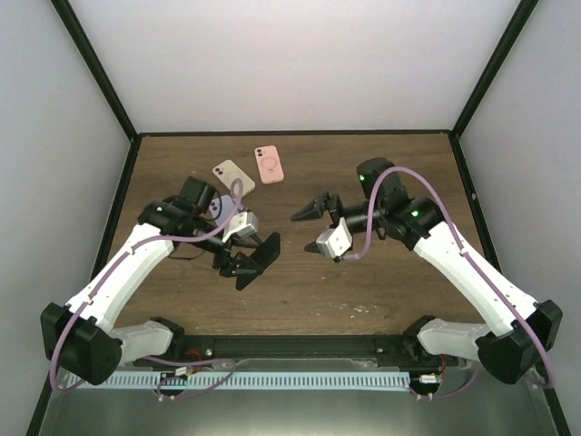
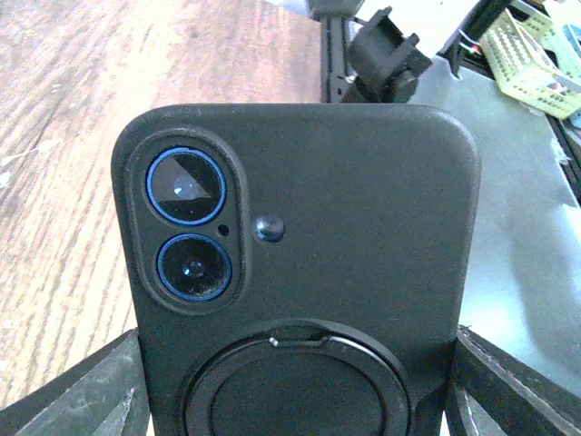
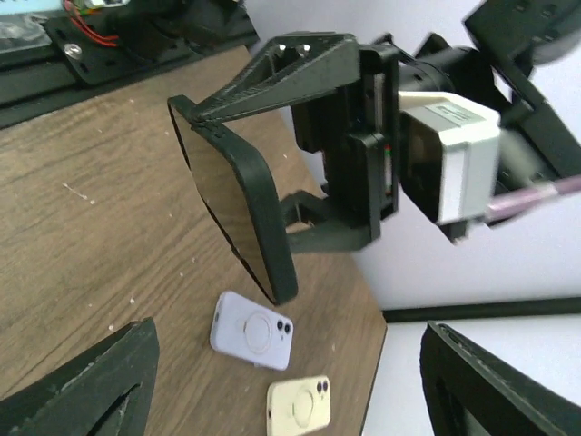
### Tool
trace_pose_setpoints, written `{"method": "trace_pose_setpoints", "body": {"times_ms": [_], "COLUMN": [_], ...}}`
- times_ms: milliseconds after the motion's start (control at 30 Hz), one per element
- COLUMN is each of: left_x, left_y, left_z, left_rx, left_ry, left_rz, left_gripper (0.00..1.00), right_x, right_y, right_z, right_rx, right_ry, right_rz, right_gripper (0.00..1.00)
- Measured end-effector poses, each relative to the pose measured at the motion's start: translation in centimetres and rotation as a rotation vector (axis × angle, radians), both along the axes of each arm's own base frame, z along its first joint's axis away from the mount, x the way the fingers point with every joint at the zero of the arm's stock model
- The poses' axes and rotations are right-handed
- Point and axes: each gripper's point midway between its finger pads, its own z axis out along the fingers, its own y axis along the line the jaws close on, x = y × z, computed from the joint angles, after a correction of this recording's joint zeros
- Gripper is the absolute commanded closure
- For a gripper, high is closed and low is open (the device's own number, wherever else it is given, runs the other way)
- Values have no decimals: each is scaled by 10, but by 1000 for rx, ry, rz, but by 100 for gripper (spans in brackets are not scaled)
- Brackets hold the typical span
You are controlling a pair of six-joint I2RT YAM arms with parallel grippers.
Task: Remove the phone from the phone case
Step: Adjust the phone.
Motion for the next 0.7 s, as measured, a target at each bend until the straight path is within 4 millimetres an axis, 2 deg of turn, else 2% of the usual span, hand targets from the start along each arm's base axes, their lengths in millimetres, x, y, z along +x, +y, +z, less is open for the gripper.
{"method": "trace_pose_setpoints", "body": {"times_ms": [100,200,467,633,700], "left_x": [-13,-23,-38,-43,-42], "left_y": [-5,-9,-18,-22,-23], "left_z": [5,8,11,13,12], "left_rx": [-9,-12,-12,-11,-5], "left_ry": [-16,-24,-20,-17,-12], "left_rz": [-41,-74,-132,-155,-154], "left_gripper": [52,52,52,52,52], "right_x": [-13,-18,-32,-36,-37], "right_y": [13,21,31,32,33], "right_z": [-3,-11,-18,-22,-23], "right_rx": [-12,-38,-71,-86,-92], "right_ry": [-17,-38,-128,-177,-192], "right_rz": [64,99,160,190,201], "right_gripper": [27,30,44,55,62]}}
